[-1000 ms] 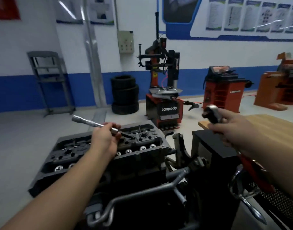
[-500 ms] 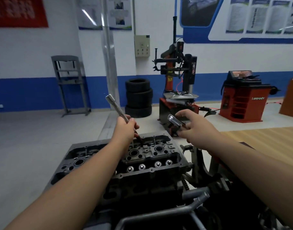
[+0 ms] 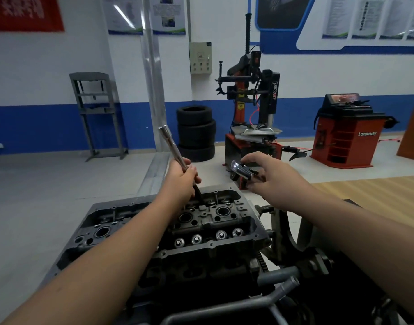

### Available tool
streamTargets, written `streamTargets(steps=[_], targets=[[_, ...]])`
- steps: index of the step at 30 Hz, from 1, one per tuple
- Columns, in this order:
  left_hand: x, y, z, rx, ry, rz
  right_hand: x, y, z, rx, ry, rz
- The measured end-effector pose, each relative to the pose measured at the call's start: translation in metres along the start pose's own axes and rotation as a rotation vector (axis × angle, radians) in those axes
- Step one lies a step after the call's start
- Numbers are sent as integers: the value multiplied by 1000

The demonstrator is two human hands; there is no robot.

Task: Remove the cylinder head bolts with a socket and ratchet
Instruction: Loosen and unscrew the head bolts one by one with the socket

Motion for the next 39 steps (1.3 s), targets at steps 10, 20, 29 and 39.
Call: streamTargets(steps=[10,20,29,39], targets=[[2,0,6,115,-84,4,-1,2,2,-54,-19,16],[2,16,33,431,-327,93,7,-15,-2,-146,-11,-41],[3,7,23,-27,-376,8,6,-38,-26,-219,53,-111],[13,5,40,-225,-347,-8,5,-56,-36,-259,61,-180]])
Point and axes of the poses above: each hand's wrist, its own x-axis towards the middle knuckle, its own z-axis out of the palm, y = z × x, the point moved 8 cm from there along x, towards the middle knuckle, and after that the axes turned 14 degrees about -y, right-handed, at the moved point
